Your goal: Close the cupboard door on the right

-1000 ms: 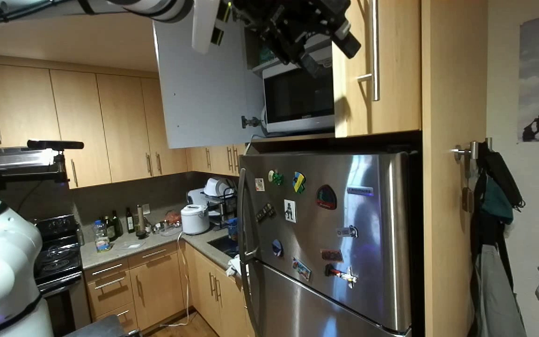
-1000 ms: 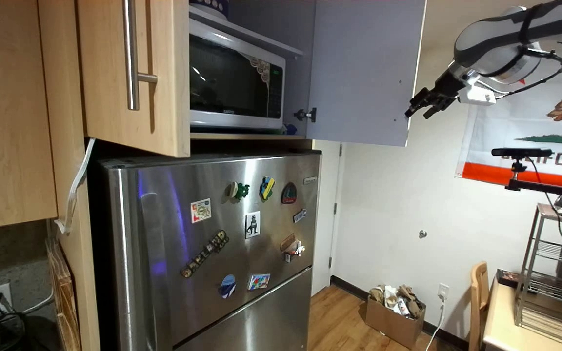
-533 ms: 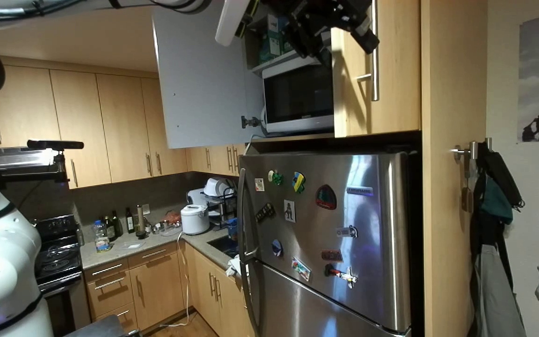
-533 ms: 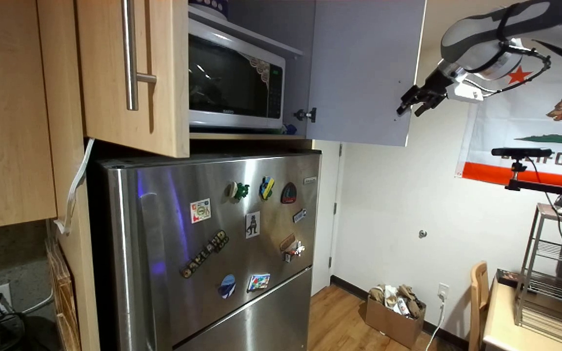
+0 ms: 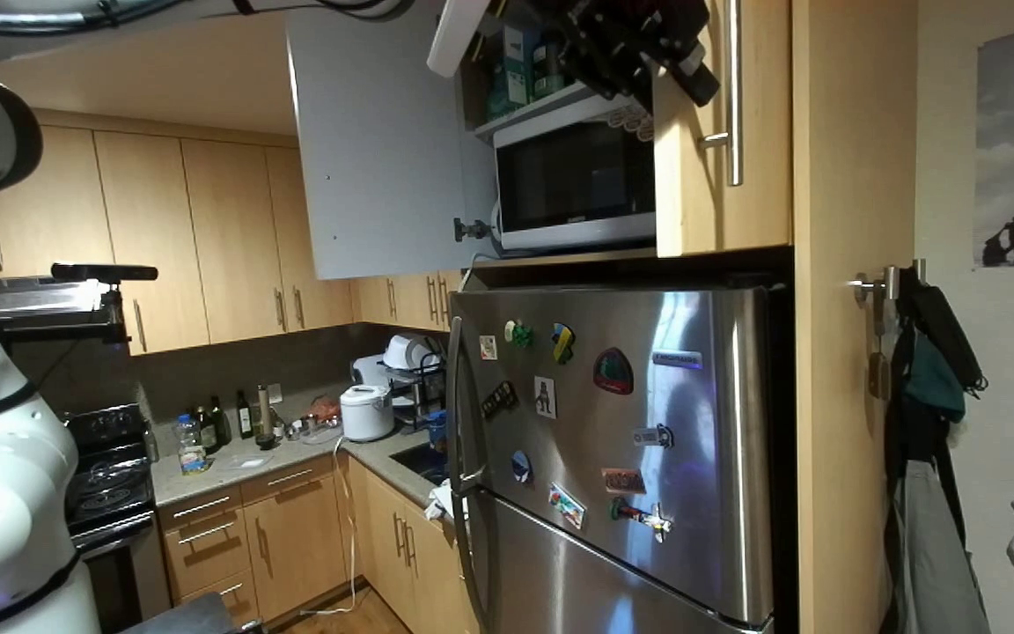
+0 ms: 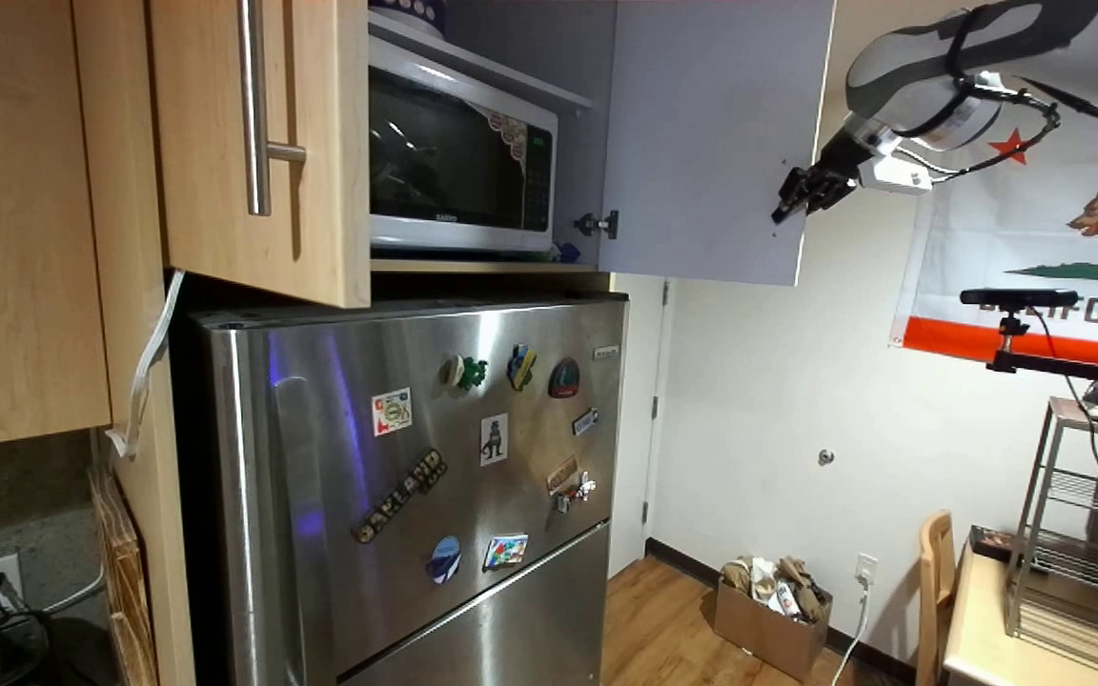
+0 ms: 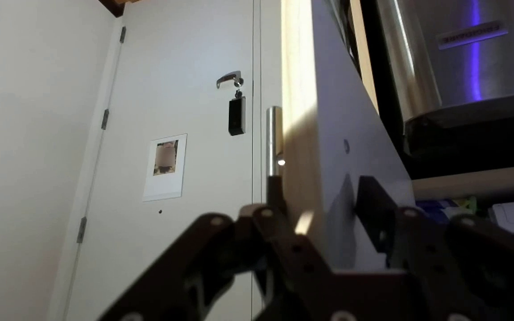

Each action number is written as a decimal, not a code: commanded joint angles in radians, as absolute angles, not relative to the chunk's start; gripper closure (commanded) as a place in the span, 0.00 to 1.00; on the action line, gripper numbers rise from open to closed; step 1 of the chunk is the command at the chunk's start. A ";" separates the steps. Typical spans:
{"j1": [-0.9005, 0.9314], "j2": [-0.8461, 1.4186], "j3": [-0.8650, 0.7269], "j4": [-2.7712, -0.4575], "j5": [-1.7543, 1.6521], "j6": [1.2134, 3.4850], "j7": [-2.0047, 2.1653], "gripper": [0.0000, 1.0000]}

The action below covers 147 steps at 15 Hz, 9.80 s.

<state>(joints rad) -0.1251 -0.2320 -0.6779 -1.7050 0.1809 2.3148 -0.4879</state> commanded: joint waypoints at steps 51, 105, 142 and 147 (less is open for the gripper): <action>-0.253 -0.475 -0.155 -2.078 -0.295 2.400 -0.109 0.27; -0.254 -0.449 0.007 -2.102 -0.376 2.333 0.166 0.85; -0.169 -0.269 0.087 -1.832 -0.579 2.117 0.344 0.28; -0.160 -0.260 0.088 -1.830 -0.595 2.114 0.342 0.62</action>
<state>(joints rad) -0.1788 -0.2802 0.0927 -1.8647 -0.5679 2.1517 0.3393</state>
